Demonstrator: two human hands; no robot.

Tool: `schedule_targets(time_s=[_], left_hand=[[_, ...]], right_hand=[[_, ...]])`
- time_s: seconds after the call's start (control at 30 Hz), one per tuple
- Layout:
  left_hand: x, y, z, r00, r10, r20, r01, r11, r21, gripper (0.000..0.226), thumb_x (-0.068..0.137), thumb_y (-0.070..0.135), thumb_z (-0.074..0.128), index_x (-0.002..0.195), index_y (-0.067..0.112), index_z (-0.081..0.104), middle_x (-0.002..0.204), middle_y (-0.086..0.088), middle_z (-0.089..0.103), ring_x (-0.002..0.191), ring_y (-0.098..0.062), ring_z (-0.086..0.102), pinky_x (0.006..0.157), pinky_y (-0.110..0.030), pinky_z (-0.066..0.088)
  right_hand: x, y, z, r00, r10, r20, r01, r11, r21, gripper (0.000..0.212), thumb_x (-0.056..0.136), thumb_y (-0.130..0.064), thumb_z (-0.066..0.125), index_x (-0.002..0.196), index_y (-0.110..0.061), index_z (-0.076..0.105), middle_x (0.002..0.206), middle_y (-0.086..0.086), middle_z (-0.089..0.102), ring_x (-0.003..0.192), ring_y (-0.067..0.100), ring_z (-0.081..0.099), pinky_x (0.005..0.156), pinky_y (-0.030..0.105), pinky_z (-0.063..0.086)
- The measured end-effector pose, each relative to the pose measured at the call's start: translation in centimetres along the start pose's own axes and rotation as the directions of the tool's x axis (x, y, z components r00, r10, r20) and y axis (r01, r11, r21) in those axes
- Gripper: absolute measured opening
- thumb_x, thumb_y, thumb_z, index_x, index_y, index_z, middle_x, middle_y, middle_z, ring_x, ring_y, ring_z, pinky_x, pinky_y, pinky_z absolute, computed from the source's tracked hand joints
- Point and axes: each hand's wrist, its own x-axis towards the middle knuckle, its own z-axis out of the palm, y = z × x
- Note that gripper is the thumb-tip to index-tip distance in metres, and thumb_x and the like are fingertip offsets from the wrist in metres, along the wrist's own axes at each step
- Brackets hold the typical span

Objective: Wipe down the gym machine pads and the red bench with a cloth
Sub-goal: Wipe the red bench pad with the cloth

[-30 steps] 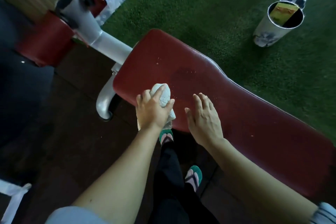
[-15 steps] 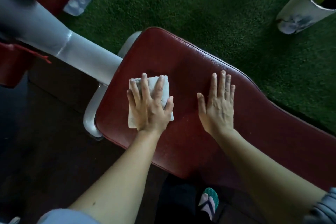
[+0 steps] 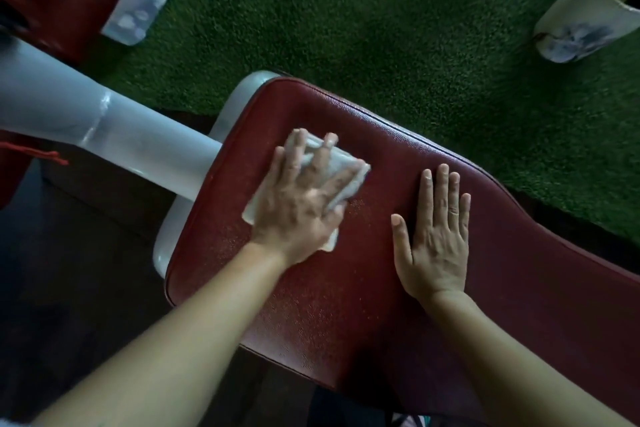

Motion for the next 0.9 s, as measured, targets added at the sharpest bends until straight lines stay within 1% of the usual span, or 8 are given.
schedule_targets(time_s=[0.17, 0.3, 0.4, 0.47, 0.57, 0.73, 0.83, 0.9], left_hand=[[6.8, -2.3, -0.7, 0.839, -0.527, -0.134, 0.533, 0.846, 0.014, 0.052, 0.090, 0.042, 0.043, 0.141, 0.038, 0.041, 0.152, -0.011, 0.034, 0.139, -0.047, 0.024, 0.111, -0.057, 0.024], [5.8, 2.3, 0.6, 0.983, -0.176, -0.046, 0.176, 0.984, -0.022, 0.052, 0.091, 0.044, 0.044, 0.143, 0.039, 0.038, 0.154, -0.010, 0.031, 0.140, -0.048, 0.018, 0.112, -0.060, 0.020], [0.3, -1.1, 0.2, 0.999, 0.042, 0.001, -0.042, 0.998, 0.045, 0.056, 0.088, 0.042, 0.049, 0.142, 0.040, 0.037, 0.154, -0.006, 0.031, 0.140, -0.043, 0.018, 0.111, -0.059, 0.023], [-0.3, -4.7, -0.5, 0.983, -0.170, -0.062, 0.175, 0.982, 0.077, 0.054, 0.087, 0.038, 0.051, 0.140, 0.038, 0.041, 0.151, -0.008, 0.034, 0.137, -0.045, 0.026, 0.109, -0.057, 0.028], [1.3, -3.8, -1.4, 0.821, -0.554, -0.136, 0.563, 0.826, 0.036, 0.051, 0.089, 0.039, 0.047, 0.140, 0.036, 0.044, 0.149, -0.014, 0.039, 0.134, -0.048, 0.032, 0.107, -0.056, 0.030], [-6.6, 2.5, 0.0, 0.994, -0.105, 0.041, 0.108, 0.992, -0.063, 0.055, 0.088, 0.040, 0.050, 0.141, 0.042, 0.036, 0.154, -0.005, 0.032, 0.142, -0.042, 0.020, 0.113, -0.058, 0.021], [-10.0, -1.4, -1.5, 0.935, -0.354, 0.003, 0.353, 0.935, 0.025, 0.049, 0.090, 0.043, 0.043, 0.138, 0.038, 0.044, 0.152, -0.007, 0.033, 0.136, -0.045, 0.029, 0.108, -0.060, 0.028], [-8.9, -3.1, -2.1, 0.775, -0.627, -0.074, 0.631, 0.775, 0.040, 0.049, 0.092, 0.042, 0.042, 0.140, 0.034, 0.045, 0.150, -0.013, 0.035, 0.134, -0.047, 0.031, 0.106, -0.059, 0.030]], right_hand=[[0.1, 0.0, 0.2, 1.000, 0.004, -0.007, -0.004, 1.000, 0.002, 0.070, 0.094, -0.044, 0.028, 0.150, -0.006, 0.013, 0.159, 0.013, 0.005, 0.147, 0.025, -0.001, 0.120, 0.041, -0.003], [0.0, 0.4, 0.3, 1.000, -0.004, -0.015, 0.005, 1.000, 0.006, 0.070, 0.093, -0.043, 0.030, 0.150, -0.005, 0.015, 0.159, 0.013, 0.007, 0.147, 0.025, 0.000, 0.120, 0.042, -0.002], [0.0, 0.2, 0.3, 1.000, -0.008, -0.015, 0.008, 1.000, 0.008, 0.069, 0.094, -0.044, 0.028, 0.150, -0.006, 0.014, 0.159, 0.013, 0.006, 0.147, 0.024, -0.001, 0.120, 0.042, -0.003], [0.0, 0.1, 0.4, 1.000, -0.005, -0.015, 0.005, 1.000, -0.003, 0.070, 0.094, -0.044, 0.028, 0.151, -0.006, 0.012, 0.159, 0.012, 0.004, 0.147, 0.024, -0.002, 0.120, 0.041, -0.004], [-0.1, 0.1, 0.5, 1.000, -0.009, -0.011, 0.009, 1.000, -0.024, 0.070, 0.095, -0.044, 0.028, 0.151, -0.006, 0.010, 0.159, 0.013, 0.003, 0.147, 0.024, -0.004, 0.119, 0.041, -0.006], [-0.3, 0.1, 0.1, 1.000, -0.009, -0.023, 0.009, 1.000, 0.011, 0.069, 0.096, -0.043, 0.028, 0.150, -0.003, 0.009, 0.159, 0.015, 0.004, 0.147, 0.023, -0.004, 0.119, 0.037, -0.007], [-1.5, 0.8, -0.3, 1.000, -0.012, 0.005, 0.012, 1.000, 0.016, 0.070, 0.097, -0.043, 0.028, 0.150, -0.003, 0.006, 0.159, 0.014, 0.000, 0.147, 0.021, -0.008, 0.119, 0.035, -0.010], [-2.7, 1.5, -0.6, 1.000, -0.017, 0.023, 0.017, 1.000, 0.006, 0.070, 0.097, -0.043, 0.028, 0.150, -0.004, 0.004, 0.159, 0.013, -0.002, 0.147, 0.020, -0.010, 0.119, 0.035, -0.010]])
